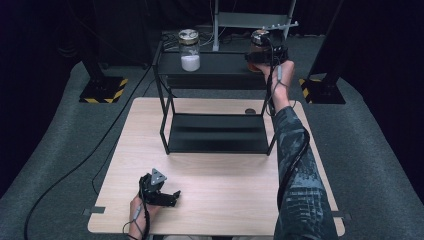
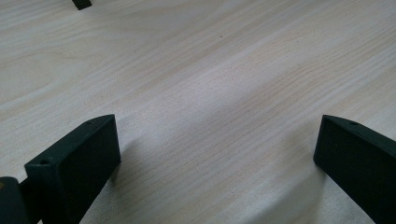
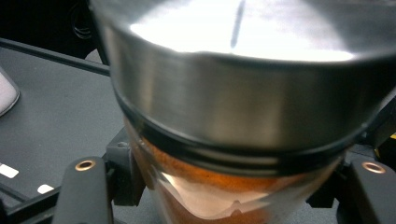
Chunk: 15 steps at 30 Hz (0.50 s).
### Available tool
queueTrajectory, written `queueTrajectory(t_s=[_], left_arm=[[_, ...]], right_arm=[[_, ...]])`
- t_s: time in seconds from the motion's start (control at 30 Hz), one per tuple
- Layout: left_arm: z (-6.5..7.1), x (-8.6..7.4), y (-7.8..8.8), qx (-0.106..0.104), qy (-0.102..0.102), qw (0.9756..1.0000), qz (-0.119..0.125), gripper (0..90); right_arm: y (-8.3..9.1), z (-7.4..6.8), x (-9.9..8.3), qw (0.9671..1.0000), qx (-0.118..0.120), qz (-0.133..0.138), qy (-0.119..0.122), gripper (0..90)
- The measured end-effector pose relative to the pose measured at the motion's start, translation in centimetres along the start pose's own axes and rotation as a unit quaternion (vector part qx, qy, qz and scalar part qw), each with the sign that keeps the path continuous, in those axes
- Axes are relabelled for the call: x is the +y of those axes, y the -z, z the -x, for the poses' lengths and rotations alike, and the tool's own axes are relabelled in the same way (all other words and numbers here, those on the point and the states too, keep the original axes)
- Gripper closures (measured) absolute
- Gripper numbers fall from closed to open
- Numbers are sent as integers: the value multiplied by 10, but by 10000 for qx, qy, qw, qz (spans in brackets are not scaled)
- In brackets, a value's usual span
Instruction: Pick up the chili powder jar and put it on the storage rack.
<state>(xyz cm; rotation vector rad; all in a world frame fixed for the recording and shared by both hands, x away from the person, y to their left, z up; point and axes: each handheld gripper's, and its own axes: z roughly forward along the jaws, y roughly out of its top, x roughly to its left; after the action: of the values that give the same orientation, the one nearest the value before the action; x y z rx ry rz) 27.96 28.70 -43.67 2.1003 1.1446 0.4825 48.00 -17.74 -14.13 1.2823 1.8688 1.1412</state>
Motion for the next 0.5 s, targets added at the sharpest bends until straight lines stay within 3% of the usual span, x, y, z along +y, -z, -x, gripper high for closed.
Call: queueTrajectory(t_s=[0.03,0.3,0.4,0.5], left_arm=[[0,0,0,0,1,10000,0,0],[0,0,0,5,-5,10000,4,0],[0,0,0,4,-1,10000,3,0],[0,0,0,6,-6,10000,3,0]], right_arm=[[0,0,0,10000,-4,-5,-6,302],[10,-4,4,9998,-28,-139,-106,37],[22,-7,0,9998,-66,-142,-92,3],[37,-5,-8,9997,101,-202,15,0]])
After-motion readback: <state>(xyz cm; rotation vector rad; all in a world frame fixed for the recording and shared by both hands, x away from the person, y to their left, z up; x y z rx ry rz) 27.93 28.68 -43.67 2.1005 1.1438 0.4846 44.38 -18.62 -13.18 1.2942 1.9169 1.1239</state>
